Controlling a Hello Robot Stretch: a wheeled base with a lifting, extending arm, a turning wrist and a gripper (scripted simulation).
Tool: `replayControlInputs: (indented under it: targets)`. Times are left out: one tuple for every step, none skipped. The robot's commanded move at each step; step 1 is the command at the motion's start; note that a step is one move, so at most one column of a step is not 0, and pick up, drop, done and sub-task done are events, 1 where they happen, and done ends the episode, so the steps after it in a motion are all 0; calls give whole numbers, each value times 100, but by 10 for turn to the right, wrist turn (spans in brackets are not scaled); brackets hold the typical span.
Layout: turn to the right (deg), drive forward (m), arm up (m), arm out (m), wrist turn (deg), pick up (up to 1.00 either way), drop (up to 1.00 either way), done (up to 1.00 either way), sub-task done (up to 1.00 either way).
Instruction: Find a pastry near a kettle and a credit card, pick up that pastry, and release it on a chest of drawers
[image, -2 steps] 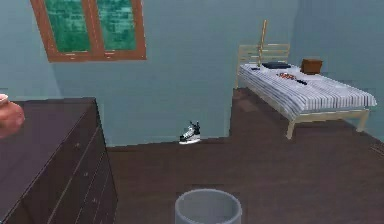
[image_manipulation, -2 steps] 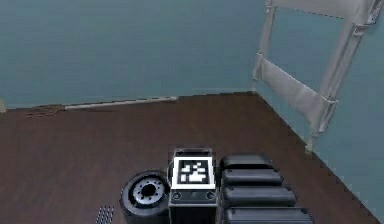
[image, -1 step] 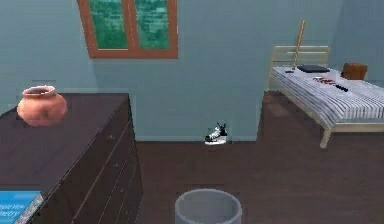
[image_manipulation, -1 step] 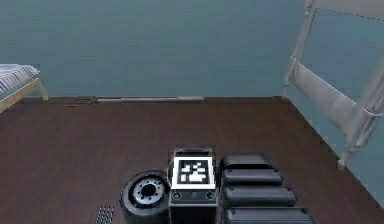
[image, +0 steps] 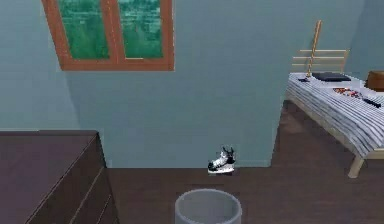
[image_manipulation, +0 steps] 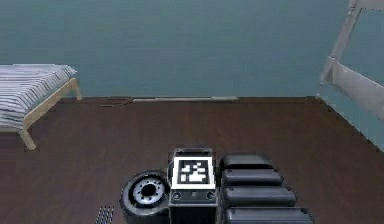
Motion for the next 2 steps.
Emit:
replayControlInputs:
  targets:
    - [-450, 0, 0, 0, 0, 0, 0, 0, 0]
    - [-450, 0, 0, 0, 0, 0, 0, 0, 0]
